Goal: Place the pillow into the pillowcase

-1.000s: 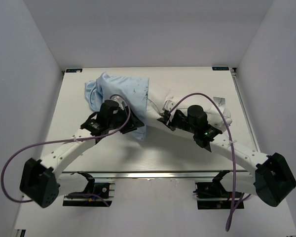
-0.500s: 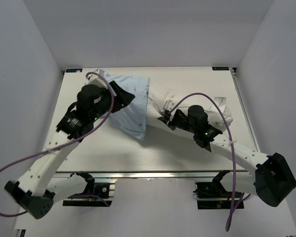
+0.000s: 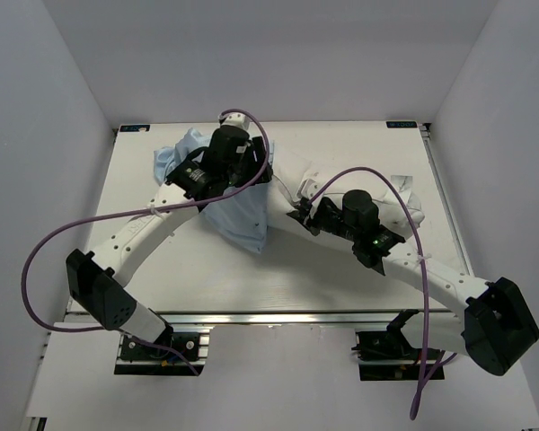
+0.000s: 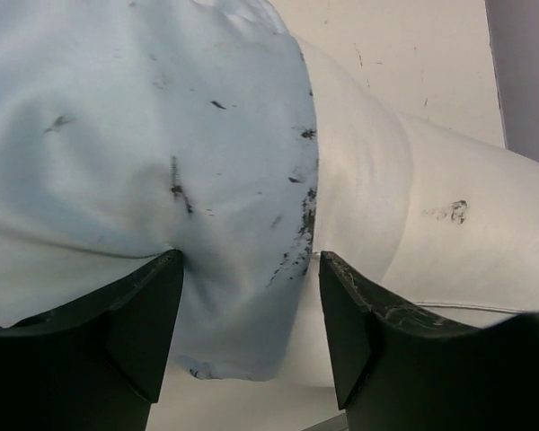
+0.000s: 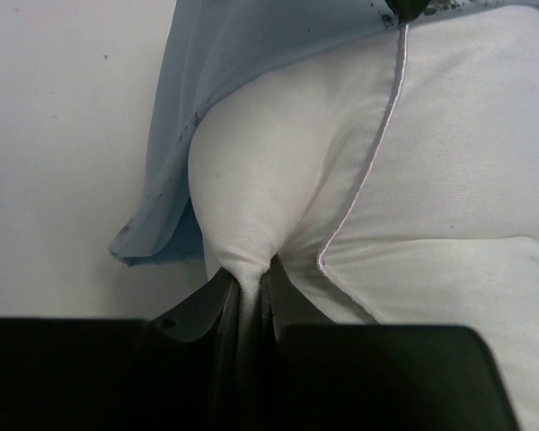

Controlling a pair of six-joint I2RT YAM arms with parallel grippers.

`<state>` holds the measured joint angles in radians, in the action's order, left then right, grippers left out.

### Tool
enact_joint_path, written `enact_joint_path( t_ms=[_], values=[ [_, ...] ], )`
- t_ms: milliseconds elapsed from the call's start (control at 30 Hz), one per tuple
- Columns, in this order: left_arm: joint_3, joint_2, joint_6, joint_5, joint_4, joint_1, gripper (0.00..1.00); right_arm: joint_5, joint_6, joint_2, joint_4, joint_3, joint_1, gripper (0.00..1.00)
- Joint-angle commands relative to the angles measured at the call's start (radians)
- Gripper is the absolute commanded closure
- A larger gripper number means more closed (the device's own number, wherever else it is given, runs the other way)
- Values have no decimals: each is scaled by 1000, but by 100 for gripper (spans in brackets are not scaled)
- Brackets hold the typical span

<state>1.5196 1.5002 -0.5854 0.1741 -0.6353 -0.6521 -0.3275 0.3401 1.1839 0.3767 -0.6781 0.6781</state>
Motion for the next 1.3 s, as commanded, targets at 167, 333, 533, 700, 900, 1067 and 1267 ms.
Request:
enact_joint_path(
  t_ms=[167, 333, 533, 700, 900, 1067, 1267],
  values=[
    [50, 28, 42, 25, -9, -73, 28, -18, -30, 28, -28, -35, 1, 100],
    [79, 55, 55, 90, -82, -90, 30, -22, -36, 34, -24, -43, 1, 100],
    [39, 78, 45, 179, -99, -90, 67, -18, -42, 26, -30, -51, 3, 100],
    [62, 75, 58, 214, -122, -90, 83, -19, -42, 16, -33, -44, 3, 100],
    [123, 49, 84, 205, -144, -90, 88, -18, -36, 19, -33, -43, 3, 100],
    [119, -4, 107, 105, -136, -90, 93, -16, -35, 23, -33, -47, 3, 100],
    [35, -57, 110, 13, -89, -90, 100, -18, -30, 22, -44, -66, 3, 100]
  ],
)
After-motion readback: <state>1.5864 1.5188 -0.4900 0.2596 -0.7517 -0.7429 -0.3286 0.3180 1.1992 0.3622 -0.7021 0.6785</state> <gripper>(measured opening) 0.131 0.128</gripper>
